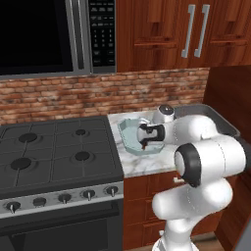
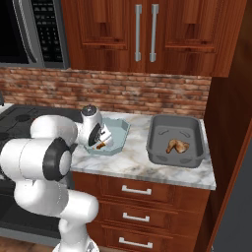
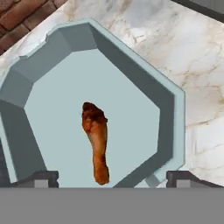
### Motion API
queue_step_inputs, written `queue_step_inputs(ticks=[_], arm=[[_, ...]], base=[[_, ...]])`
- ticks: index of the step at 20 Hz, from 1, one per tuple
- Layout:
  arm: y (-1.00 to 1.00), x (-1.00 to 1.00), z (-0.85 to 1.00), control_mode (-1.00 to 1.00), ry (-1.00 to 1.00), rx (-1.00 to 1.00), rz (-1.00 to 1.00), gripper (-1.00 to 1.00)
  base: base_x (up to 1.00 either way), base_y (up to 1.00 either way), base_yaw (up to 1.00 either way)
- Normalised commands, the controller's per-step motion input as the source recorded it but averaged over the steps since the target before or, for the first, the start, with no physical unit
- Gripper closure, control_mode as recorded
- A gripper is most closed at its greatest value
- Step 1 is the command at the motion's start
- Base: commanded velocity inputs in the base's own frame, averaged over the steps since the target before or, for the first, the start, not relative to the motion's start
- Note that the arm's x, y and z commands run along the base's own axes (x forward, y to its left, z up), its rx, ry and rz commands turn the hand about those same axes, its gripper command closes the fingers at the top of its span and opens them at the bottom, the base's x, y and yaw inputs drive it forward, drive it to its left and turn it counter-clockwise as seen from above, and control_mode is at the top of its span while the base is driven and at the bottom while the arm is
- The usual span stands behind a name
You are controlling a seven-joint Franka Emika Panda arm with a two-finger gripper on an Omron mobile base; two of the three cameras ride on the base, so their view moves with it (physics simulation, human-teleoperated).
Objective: Place one lemon and one chicken drumstick in each tupperware on the nearby counter, to pack two identical lunches.
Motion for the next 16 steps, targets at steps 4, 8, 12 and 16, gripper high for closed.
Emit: queue_step_inputs(ticks=[4, 8, 12, 16], arm=[[-0.19, -0.98, 1.0, -1.0, -0.14, -0.01, 0.0, -1.0], [-0.09, -0.98, 1.0, -1.0, -0.17, -0.03, 0.04, -1.0], [0.0, -1.0, 0.94, -1.0, -0.1, -0.07, 0.08, -1.0], [0.0, -0.92, 0.81, -1.0, -0.01, -0.15, 0.16, -1.0]], base=[[0.0, 0.0, 0.0], [0.0, 0.0, 0.0], [0.0, 0.0, 0.0], [0.0, 0.0, 0.0]])
